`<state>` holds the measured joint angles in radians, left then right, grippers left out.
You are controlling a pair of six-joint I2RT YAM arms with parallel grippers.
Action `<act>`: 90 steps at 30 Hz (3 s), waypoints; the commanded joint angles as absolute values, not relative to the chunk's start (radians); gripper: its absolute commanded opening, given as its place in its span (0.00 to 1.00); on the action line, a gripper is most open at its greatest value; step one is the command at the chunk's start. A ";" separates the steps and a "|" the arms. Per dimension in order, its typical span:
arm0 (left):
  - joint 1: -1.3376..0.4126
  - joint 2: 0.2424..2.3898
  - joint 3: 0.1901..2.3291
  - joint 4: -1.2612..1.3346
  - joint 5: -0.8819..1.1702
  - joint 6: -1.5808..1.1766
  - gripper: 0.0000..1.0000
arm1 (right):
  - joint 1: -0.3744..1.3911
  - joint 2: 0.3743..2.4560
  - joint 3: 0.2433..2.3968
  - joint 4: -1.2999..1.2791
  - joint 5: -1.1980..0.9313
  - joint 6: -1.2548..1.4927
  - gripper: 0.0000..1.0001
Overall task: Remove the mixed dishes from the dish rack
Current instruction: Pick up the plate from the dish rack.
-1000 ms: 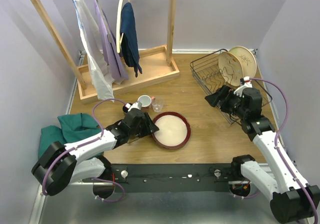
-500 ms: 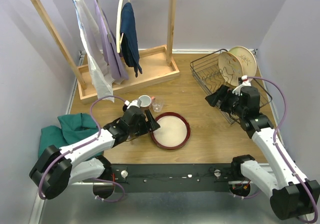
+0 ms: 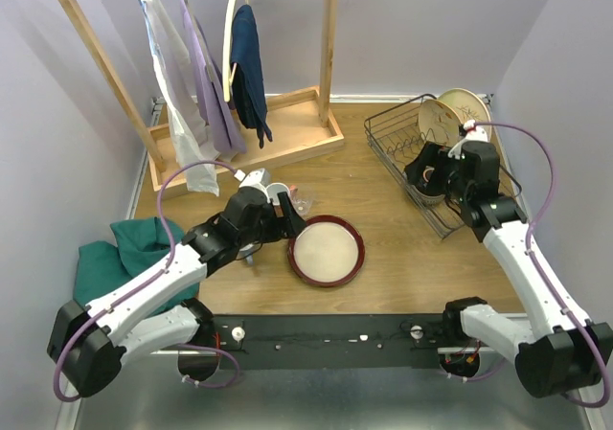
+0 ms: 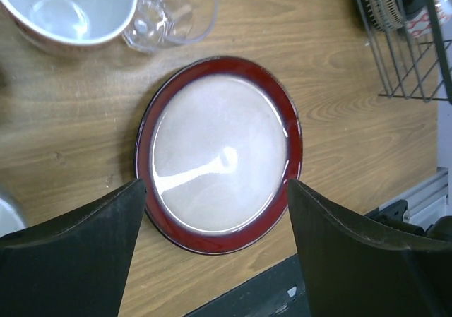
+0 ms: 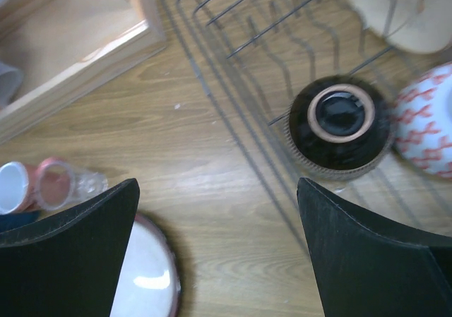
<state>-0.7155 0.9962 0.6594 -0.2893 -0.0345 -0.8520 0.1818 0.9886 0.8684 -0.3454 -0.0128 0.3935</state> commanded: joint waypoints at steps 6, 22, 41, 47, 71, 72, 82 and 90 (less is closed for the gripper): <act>-0.712 0.832 0.736 -0.466 -0.205 -0.655 0.97 | 0.178 1.187 1.083 -0.416 0.339 0.206 1.00; -0.675 0.483 0.634 -0.514 -0.455 -0.425 0.99 | 0.052 1.555 1.339 -0.235 0.439 -0.116 0.93; -0.644 0.436 0.571 -0.405 -0.437 -0.373 0.99 | 0.037 1.871 1.571 -0.273 0.383 -0.371 0.47; -0.623 0.445 0.569 -0.393 -0.408 -0.365 0.99 | 0.037 1.870 1.571 -0.270 0.388 -0.440 0.19; -0.592 0.456 0.563 -0.376 -0.367 -0.351 0.99 | 0.037 1.710 1.603 -0.212 0.336 -0.546 0.02; -0.592 0.456 0.563 -0.376 -0.367 -0.351 0.99 | 0.038 1.709 1.597 -0.212 0.336 -0.548 0.01; -0.591 0.451 0.560 -0.371 -0.361 -0.351 0.99 | 0.038 1.622 1.585 -0.224 0.324 -0.520 0.01; -0.591 0.456 0.558 -0.367 -0.351 -0.351 0.99 | 0.038 1.491 1.557 -0.271 0.210 -0.367 0.01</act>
<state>-0.5968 0.4553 0.5735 -0.3969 -0.3721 -0.3622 0.0437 1.6207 1.5509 -0.3500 0.2970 -0.4786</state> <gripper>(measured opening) 0.990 0.141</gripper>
